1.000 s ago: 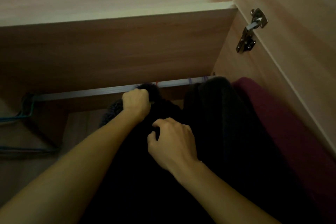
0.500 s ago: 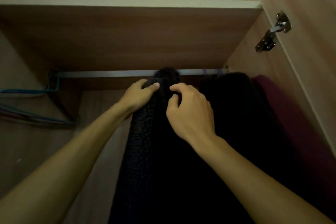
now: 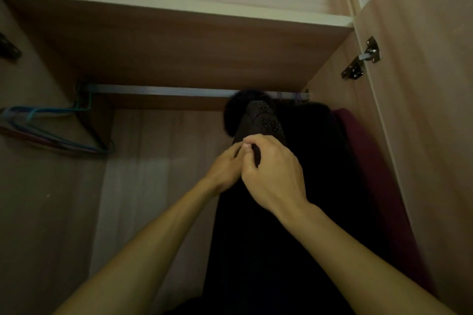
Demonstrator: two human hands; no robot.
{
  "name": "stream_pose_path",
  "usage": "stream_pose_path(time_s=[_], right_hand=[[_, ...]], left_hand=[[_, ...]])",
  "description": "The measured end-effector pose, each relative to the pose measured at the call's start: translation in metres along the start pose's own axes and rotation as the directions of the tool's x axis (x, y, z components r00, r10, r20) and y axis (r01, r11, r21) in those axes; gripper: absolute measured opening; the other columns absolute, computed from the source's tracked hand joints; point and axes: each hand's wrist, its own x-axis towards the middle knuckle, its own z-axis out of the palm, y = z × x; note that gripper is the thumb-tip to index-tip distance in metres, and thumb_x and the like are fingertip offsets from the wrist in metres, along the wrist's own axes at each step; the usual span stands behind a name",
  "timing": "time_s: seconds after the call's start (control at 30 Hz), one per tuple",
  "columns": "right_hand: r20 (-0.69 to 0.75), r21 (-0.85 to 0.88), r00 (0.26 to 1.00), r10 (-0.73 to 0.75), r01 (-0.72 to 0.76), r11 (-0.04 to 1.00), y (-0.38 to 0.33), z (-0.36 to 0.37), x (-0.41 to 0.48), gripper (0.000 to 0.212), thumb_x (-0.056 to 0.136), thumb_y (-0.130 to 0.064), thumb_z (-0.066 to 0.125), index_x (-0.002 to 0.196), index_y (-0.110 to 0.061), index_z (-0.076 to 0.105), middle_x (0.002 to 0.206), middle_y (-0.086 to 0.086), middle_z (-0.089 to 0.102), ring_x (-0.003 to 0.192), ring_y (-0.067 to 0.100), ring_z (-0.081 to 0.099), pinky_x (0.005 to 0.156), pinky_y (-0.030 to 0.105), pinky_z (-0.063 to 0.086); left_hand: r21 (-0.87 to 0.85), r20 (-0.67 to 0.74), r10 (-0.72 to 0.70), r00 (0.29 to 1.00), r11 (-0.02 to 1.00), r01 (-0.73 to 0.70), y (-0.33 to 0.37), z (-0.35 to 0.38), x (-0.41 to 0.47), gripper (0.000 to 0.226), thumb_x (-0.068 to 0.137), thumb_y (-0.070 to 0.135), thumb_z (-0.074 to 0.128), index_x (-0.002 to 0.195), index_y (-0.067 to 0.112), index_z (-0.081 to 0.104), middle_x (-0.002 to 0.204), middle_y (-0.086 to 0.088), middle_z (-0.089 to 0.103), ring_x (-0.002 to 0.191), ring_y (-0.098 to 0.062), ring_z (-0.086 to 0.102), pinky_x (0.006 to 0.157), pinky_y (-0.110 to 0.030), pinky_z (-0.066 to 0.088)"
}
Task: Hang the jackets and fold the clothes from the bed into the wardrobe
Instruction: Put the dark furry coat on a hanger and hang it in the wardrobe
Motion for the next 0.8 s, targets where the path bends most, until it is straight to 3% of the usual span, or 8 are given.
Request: stream_pose_path(time_s=[0.17,0.27,0.37,0.5,0.7,0.8], right_hand=[[0.116,0.046,0.993,-0.005,0.000,0.999,-0.007,-0.020,-0.026,0.031,0.092,-0.029,0.047,0.120,-0.022,0.060,0.121,-0.001,0.061,0.105,0.017,0.058,0.091,0.037,0.046],[0.184,0.082,0.983,-0.012,-0.003,0.997,-0.012,-0.035,-0.050,0.034,0.093,-0.029,0.047,0.125,-0.021,0.057,0.126,-0.001,0.058,0.109,0.016,0.057,0.093,0.036,0.046],[0.230,0.140,0.973,0.008,-0.041,0.989,-0.016,-0.051,-0.080,0.035,0.094,-0.031,0.046,0.126,-0.022,0.057,0.128,-0.002,0.057,0.111,0.015,0.056,0.095,0.033,0.045],[0.316,0.184,0.948,0.031,-0.094,0.978,-0.019,-0.070,-0.122,0.035,0.096,-0.031,0.045,0.127,-0.020,0.057,0.129,0.000,0.057,0.114,0.015,0.055,0.096,0.029,0.044],[0.425,0.187,0.901,0.091,-0.186,0.964,-0.017,-0.108,-0.186,0.036,0.098,-0.032,0.043,0.129,-0.022,0.055,0.131,-0.003,0.056,0.118,0.011,0.052,0.094,0.019,0.036],[0.454,0.178,0.885,0.102,-0.202,0.963,-0.020,-0.130,-0.220,0.035,0.098,-0.032,0.044,0.129,-0.022,0.056,0.130,-0.005,0.057,0.118,0.009,0.052,0.095,0.018,0.038]], left_hand=[[0.007,-0.074,-0.057,0.996,0.998,0.057,0.018,-0.012,-0.052,0.036,0.101,0.042,0.032,0.125,0.026,0.055,0.120,0.006,0.059,0.112,-0.009,0.055,0.095,-0.027,0.043],[0.140,-0.099,-0.093,0.991,0.984,0.106,0.036,-0.018,-0.092,0.039,0.099,0.047,0.032,0.124,0.028,0.055,0.118,0.011,0.060,0.110,-0.008,0.056,0.098,-0.031,0.044],[0.358,-0.151,-0.036,0.988,0.930,0.088,0.056,-0.010,-0.144,0.040,0.102,0.037,0.032,0.133,0.021,0.051,0.126,0.005,0.058,0.115,-0.010,0.053,0.096,-0.025,0.040],[0.524,-0.088,-0.069,0.994,0.845,0.105,0.074,-0.001,-0.211,0.043,0.101,0.040,0.035,0.136,0.020,0.049,0.134,-0.001,0.055,0.122,-0.016,0.051,0.101,-0.029,0.039],[0.498,-0.053,-0.204,0.978,0.843,0.202,0.108,0.008,-0.311,0.053,0.096,0.051,0.033,0.137,0.020,0.047,0.135,0.000,0.054,0.122,-0.013,0.048,0.094,-0.019,0.033],[0.476,-0.035,-0.232,0.972,0.852,0.220,0.120,0.014,-0.357,0.060,0.093,0.057,0.030,0.140,0.021,0.043,0.138,0.002,0.051,0.126,-0.013,0.045,0.102,-0.028,0.037]])
